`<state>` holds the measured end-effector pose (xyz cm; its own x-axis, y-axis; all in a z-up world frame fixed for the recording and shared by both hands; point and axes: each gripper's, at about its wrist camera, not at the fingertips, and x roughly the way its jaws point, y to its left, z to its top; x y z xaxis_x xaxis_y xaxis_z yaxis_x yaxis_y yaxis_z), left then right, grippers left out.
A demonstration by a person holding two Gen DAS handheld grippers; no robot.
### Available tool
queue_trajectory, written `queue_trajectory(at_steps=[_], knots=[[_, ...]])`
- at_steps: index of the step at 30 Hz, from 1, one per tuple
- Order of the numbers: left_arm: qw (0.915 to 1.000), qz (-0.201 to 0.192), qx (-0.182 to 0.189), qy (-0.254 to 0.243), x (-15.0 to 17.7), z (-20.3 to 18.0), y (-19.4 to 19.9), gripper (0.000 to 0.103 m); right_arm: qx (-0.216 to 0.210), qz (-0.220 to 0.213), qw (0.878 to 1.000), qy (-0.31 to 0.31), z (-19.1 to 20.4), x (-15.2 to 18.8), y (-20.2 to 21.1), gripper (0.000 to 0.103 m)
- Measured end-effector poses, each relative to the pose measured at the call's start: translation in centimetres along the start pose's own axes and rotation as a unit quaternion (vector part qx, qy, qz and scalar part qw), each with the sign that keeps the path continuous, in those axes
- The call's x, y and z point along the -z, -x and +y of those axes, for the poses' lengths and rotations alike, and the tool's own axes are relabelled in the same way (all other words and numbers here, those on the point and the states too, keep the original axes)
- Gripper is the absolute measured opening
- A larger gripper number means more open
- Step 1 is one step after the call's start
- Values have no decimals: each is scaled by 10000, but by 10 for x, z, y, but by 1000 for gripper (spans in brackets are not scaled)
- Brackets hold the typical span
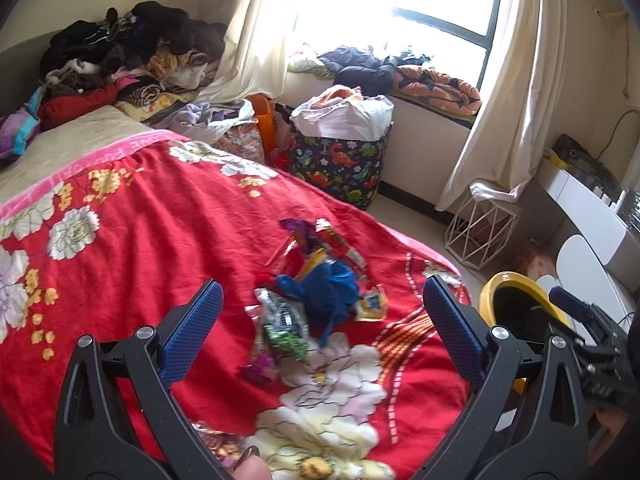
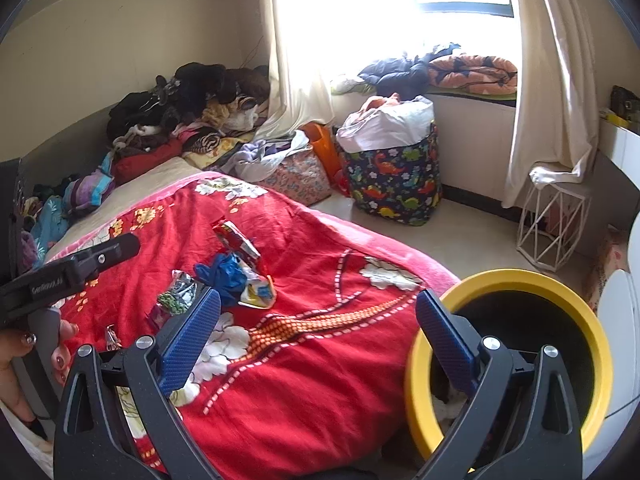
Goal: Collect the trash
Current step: 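Move both open tools back over the wrappers on the bedspread, then grasp a silver-yellow snack wrapper with the left tool while the right tool grasps a red wrapper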
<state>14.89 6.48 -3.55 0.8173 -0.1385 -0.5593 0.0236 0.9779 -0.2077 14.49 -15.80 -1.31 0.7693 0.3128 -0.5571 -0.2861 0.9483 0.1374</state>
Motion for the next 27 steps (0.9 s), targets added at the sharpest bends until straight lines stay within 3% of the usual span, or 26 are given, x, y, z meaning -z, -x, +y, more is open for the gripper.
queue_trajectory(at_steps=[11,24,27], knots=[[9984,496,-121,230,18,40,-16,92,-304,203,9993,78,15,-20,-45,94],[9927,1151,143,321,42,51,-39,36,-455,488,9976,202,32,-34,-96,86],[9914,1265,159,285,47,50,-45,31,-546,553,9966,281,40,-39,-110,85]])
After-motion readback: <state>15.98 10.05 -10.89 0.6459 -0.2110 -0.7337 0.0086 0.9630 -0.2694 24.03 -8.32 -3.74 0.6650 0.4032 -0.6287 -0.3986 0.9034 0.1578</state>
